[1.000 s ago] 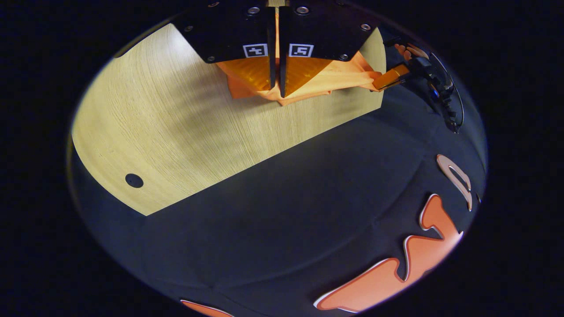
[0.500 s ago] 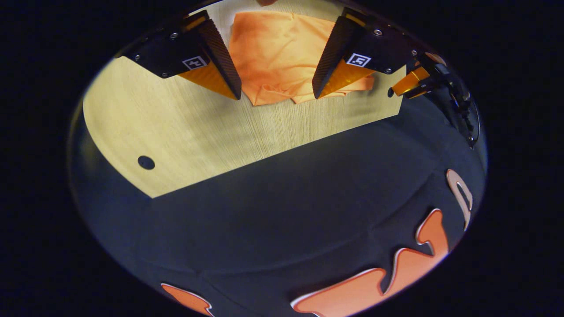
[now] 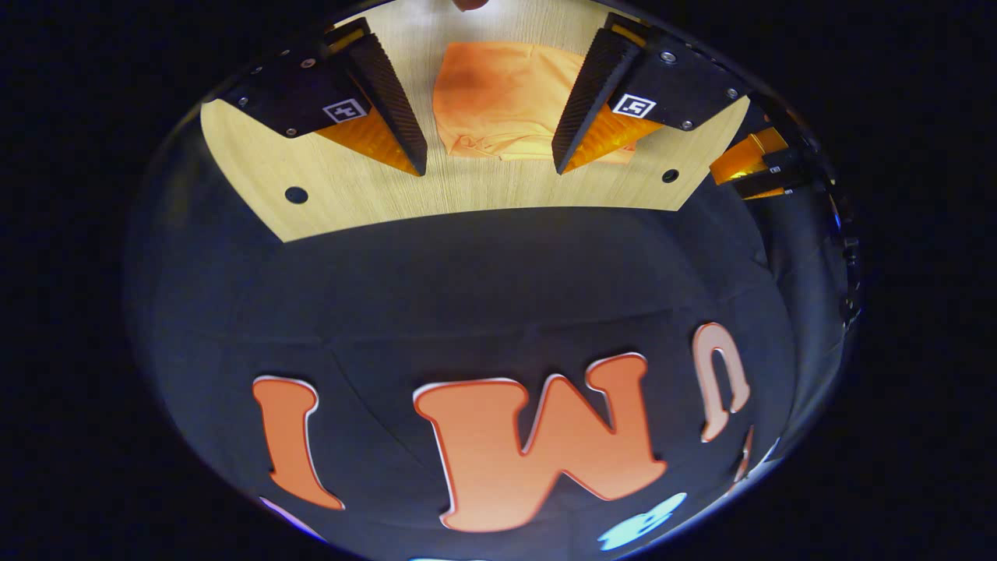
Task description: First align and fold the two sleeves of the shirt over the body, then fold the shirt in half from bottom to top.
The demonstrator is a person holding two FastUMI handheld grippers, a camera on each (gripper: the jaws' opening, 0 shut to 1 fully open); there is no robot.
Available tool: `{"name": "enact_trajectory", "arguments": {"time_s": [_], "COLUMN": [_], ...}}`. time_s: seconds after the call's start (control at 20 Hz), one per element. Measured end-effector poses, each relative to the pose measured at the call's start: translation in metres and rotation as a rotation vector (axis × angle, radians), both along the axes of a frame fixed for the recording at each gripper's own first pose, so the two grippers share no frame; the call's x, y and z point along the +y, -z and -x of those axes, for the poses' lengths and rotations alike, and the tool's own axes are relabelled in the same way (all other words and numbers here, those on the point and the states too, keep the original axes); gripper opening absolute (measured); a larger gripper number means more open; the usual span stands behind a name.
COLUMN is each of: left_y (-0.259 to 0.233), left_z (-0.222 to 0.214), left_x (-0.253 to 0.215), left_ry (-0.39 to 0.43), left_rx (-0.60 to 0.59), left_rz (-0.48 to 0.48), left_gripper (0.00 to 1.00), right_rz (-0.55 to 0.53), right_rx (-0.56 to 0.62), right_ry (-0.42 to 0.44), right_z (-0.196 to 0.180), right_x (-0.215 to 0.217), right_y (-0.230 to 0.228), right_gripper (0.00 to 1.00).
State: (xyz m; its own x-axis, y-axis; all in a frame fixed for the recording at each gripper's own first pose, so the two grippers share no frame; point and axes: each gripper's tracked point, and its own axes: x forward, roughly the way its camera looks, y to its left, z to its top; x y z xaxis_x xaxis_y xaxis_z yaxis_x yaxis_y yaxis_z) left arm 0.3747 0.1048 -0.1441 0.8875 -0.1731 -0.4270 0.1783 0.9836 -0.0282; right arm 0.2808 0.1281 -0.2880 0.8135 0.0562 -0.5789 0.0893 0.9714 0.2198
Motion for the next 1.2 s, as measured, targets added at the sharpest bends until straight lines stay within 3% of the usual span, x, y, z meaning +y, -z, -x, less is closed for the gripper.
{"name": "enact_trajectory", "arguments": {"time_s": [0.3, 0.75, 0.95, 1.2], "left_y": [-0.071, -0.121, -0.132, -0.129], "left_z": [0.099, 0.217, 0.25, 0.28], "left_x": [0.006, -0.008, -0.013, -0.024], "left_ry": [-0.084, -0.148, -0.154, -0.161], "left_rx": [-0.158, -0.334, -0.383, -0.438], "left_rz": [0.006, 0.02, 0.024, -0.012], "left_gripper": [0.98, 0.98, 0.98, 0.98], "right_rz": [0.048, 0.065, 0.084, 0.082], "right_rx": [-0.161, -0.343, -0.402, -0.384], "right_ry": [-0.066, -0.142, -0.138, -0.154], "right_z": [0.06, 0.136, 0.161, 0.195], "right_x": [0.015, 0.043, 0.045, 0.052], "right_y": [-0.072, -0.147, -0.159, -0.146], "right_gripper": [0.98, 0.97, 0.98, 1.0]}}
